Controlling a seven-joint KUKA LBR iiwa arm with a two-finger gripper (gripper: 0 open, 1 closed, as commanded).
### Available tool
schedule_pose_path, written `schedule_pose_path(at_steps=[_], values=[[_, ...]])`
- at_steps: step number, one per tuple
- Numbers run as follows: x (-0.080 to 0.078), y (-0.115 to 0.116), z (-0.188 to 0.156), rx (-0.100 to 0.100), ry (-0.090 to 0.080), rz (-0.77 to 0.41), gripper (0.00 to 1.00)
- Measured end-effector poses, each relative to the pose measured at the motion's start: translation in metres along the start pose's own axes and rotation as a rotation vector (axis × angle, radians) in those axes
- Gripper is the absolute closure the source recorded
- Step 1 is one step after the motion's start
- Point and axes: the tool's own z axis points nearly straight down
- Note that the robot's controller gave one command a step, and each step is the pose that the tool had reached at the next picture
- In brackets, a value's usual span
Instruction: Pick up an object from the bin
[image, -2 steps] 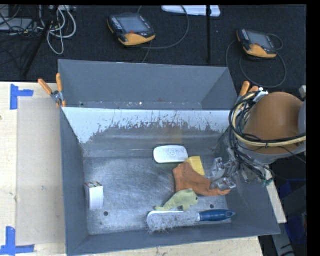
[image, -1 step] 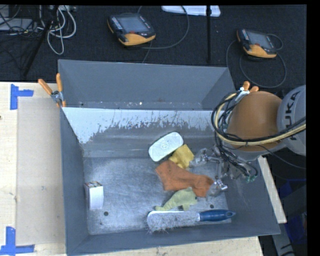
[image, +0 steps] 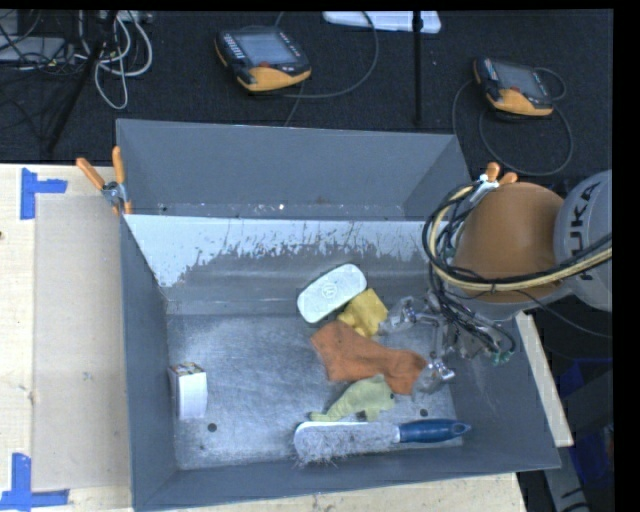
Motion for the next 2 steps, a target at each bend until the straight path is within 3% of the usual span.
schedule_pose_path(at_steps=[1,2], values=[[0.0062,-0.0009,0.0075,0.000,-0.005,0.043,1.00],[0.0061,-0.0008,0.0075,0.000,-0.005,0.042,1.00]])
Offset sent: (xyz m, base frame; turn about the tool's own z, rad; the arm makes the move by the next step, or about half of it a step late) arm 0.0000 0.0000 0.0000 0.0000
